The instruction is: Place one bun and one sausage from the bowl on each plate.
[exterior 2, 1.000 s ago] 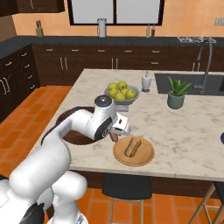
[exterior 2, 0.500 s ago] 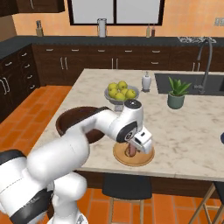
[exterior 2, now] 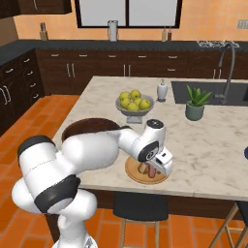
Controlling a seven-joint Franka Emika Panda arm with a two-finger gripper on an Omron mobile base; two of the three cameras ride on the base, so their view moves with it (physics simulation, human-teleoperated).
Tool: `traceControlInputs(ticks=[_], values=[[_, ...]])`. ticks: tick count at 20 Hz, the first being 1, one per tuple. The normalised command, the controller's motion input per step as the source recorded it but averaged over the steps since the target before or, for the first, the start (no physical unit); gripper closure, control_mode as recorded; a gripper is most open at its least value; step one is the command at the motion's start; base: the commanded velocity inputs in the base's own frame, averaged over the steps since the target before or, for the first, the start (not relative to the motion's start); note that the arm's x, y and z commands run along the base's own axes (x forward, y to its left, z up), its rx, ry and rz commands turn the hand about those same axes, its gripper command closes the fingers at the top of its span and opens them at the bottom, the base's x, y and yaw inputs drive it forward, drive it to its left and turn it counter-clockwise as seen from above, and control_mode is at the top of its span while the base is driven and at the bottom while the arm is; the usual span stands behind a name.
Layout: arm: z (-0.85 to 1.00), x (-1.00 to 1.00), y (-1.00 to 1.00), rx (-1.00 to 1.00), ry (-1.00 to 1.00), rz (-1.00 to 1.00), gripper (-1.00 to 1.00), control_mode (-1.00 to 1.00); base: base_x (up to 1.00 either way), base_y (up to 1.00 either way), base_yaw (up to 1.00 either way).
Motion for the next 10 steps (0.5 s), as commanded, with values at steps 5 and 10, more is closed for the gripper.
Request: traceControlInputs(ticks=[5,10], values=[[-0.45,0.81,-0.01,0.00,0.00,0.00,-1.00,-1.00,0.00,0.00,0.00],[-0.22,0.23,-0.11,0.01,0.00,0.00,-1.00,-1.00,0.00,0.00,0.00]])
